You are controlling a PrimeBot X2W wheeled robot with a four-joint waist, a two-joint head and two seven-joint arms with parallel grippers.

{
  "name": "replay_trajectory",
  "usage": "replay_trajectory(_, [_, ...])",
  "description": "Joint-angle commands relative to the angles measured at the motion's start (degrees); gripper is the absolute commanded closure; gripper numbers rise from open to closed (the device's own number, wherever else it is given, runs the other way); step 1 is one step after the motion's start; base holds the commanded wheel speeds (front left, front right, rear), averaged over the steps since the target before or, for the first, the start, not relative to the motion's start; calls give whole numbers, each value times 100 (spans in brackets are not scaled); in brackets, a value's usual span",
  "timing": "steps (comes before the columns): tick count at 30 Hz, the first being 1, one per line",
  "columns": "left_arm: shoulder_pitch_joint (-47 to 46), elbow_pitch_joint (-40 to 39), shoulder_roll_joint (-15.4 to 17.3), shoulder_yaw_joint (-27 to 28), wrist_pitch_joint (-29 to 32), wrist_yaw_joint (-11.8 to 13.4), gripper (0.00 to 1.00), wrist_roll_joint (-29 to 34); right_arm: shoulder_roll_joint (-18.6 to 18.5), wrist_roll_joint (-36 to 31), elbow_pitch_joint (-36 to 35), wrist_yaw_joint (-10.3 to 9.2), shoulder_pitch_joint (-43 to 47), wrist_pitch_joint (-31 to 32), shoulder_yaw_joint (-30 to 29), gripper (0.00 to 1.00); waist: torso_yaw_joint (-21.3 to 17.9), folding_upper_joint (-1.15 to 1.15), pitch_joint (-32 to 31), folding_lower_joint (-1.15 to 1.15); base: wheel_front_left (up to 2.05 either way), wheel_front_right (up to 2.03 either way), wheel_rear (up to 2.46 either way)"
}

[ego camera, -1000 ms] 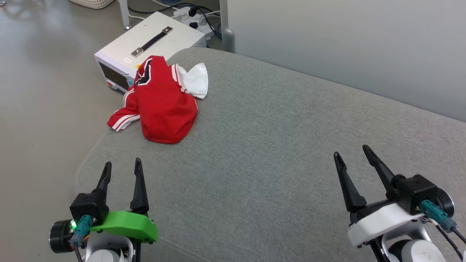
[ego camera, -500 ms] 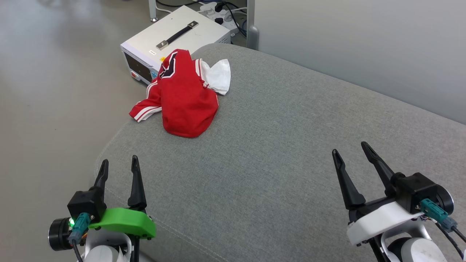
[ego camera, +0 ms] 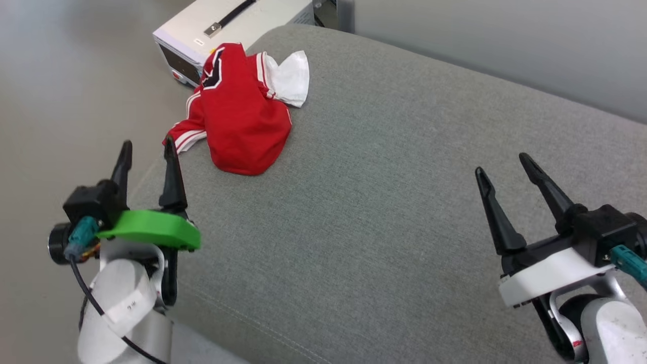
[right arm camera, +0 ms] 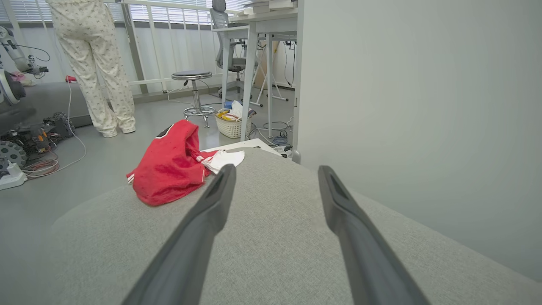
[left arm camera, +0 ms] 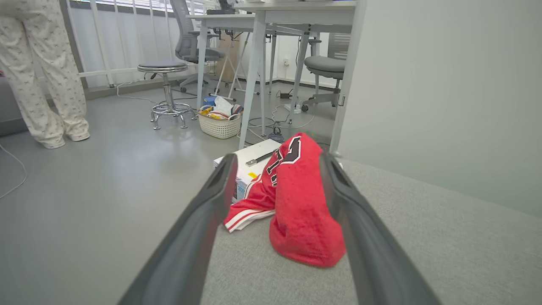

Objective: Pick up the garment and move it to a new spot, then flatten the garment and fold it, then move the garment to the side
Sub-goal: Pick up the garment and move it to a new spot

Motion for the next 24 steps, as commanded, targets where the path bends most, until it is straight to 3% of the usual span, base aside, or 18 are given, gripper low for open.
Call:
replay_trajectory(1, [-307, 108, 87, 43, -34, -55, 0, -83, -70, -22, -82, -46, -141, 60, -27, 0, -397, 0, 589, -1, 0, 0, 0])
replay_trajectory(6, [-1231, 618, 383, 140, 305, -171, 0, -388, -228, -35, -281, -46, -349, 217, -113, 0, -719, 0, 1121, -1, 0, 0, 0])
replay_trajectory(12, [-2310, 1569, 972, 80, 1443, -294, 0, -785, -373, -39, -473, -46, -564, 358, -126, 0, -1048, 0, 1654, -1, 0, 0, 0])
replay_trajectory(24, [-3459, 3176, 1917, -683, 3236, -340, 0, -1608, -487, 43, -659, -46, -954, 418, -69, 0, -1563, 0, 2504, -1, 0, 0, 0])
